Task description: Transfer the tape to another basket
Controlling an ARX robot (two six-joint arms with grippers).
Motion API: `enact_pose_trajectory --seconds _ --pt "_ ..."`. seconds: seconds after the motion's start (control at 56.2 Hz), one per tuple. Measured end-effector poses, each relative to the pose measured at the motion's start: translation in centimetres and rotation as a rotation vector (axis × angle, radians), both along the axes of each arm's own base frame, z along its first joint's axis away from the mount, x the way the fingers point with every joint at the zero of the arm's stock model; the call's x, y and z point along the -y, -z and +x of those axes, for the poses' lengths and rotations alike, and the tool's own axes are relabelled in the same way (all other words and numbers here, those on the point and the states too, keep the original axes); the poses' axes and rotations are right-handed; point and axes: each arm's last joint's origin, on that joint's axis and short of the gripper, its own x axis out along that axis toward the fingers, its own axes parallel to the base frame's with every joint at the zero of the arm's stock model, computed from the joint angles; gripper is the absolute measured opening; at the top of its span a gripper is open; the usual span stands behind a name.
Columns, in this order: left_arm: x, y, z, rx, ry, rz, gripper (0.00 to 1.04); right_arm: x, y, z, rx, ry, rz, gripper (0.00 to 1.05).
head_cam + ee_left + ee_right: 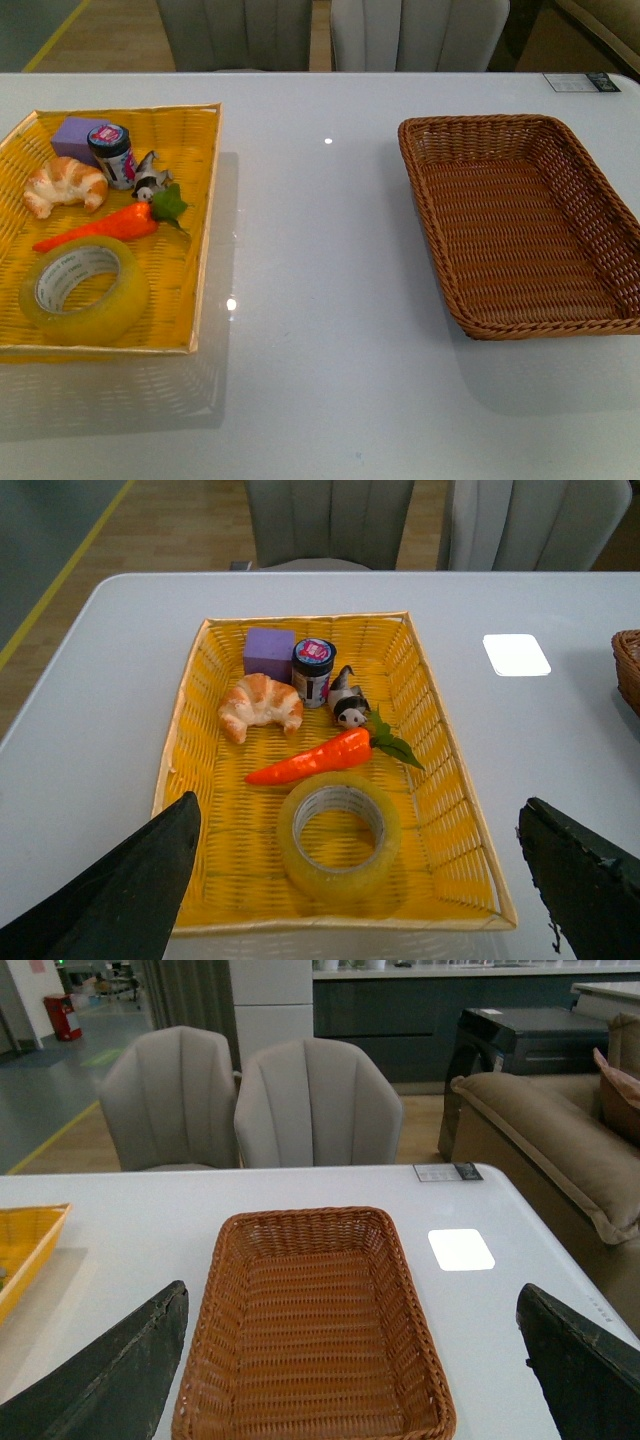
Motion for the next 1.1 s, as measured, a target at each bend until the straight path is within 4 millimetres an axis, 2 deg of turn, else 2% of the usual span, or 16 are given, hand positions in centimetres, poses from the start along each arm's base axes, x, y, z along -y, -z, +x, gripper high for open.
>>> enact_pose_trajectory --seconds 0.16,0.32,0.498,0.641,0.979,1.104 --pt "-0.4 2.0 5.5 -0.053 -0.019 0.036 0.96 0.0 0.0 0.0 0.0 0.0 0.0 0.96" --pt "-1.5 6.8 10.1 -0.221 -0.032 0.065 0.96 0.0 0.0 0.0 0.0 0.0 0.0 0.96" --pt "-2.6 11.1 12.1 -0.343 -0.028 0.074 0.96 0.0 0.0 0.0 0.0 0.0 0.0 0.96" --pt "-3.0 13.5 13.2 -0.406 -0.023 0.077 0.96 0.0 0.0 0.0 0.0 0.0 0.0 0.96" --pt "-3.4 16.8 16.7 -0.458 -0.009 0.099 0.96 0.0 0.0 0.0 0.0 0.0 0.0 0.96" --pt "-3.4 17.9 17.0 -0.482 -0.007 0.11 0.96 0.0 0.0 0.0 0.0 0.0 0.0 0.96"
